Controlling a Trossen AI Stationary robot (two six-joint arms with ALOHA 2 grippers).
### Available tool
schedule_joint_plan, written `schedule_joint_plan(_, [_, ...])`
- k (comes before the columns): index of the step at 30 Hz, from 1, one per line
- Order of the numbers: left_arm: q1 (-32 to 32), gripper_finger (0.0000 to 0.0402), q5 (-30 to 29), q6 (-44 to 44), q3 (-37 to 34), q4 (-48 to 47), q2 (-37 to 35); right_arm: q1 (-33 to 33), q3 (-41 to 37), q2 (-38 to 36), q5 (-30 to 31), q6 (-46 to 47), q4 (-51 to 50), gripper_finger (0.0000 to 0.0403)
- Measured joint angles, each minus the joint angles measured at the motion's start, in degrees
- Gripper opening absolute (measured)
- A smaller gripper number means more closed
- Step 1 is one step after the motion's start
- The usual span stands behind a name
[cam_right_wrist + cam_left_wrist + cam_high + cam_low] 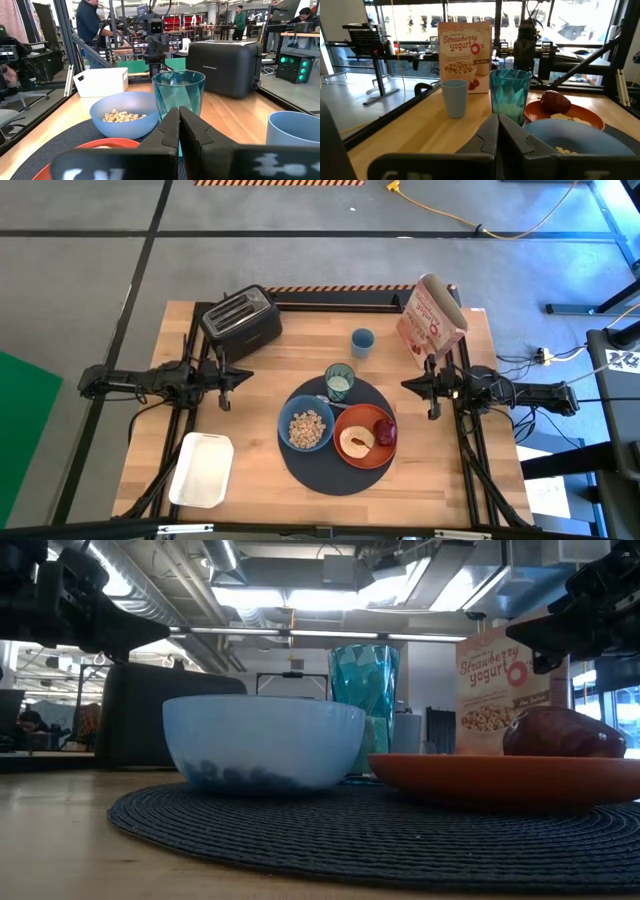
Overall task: Arrange a breakfast setting
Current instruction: Return to Home Position
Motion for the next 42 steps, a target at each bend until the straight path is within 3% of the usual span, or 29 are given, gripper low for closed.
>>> schedule_joint_plan(8, [-0.04, 0.0004, -1.49, -2.79, 0.0, 1.16, 0.0, 0.0, 0.0, 0.0, 0.0, 0.04, -0.07, 0.0001])
schedule_joint_plan(12, [0.01, 0.0004, -16.15, -11.5, 0.0, 5.62, 0.21, 0.0, 0.0, 0.0, 0.0, 0.04, -0.11, 0.0001])
schedule_joint_plan(17, [0.0, 0.0004, -24.66, -12.09, 0.0, 6.33, 0.02, 0.0, 0.0, 0.0, 0.0, 0.04, -0.13, 0.0001])
schedule_joint_plan(27, [0.0, 0.0004, -24.75, -12.09, 0.0, 6.18, 0.04, 0.0, 0.0, -0.01, 0.0, 0.04, -0.19, 0.0001])
schedule_joint_plan(31, [0.0, 0.0004, -24.25, -11.24, 0.0, 0.86, 0.11, 0.0, 0.0, 0.0, 0.0, 0.04, -0.2, 0.0001])
schedule_joint_plan(35, [0.0, 0.0004, -21.75, 4.18, 0.02, 0.91, 1.66, 0.0, 0.0, -0.01, 0.0, 0.03, -0.22, 0.0001])
schedule_joint_plan(37, [-0.04, 0.0004, -20.19, 7.31, 0.02, 0.95, 1.81, 0.0, 0.0, -0.02, 0.02, 0.04, -0.22, 0.0001])
schedule_joint_plan(42, [-0.04, 0.0004, -19.89, 0.31, 0.04, 0.95, 1.81, 0.0, 0.0, -0.01, 0.01, 0.04, -0.24, 0.0001])
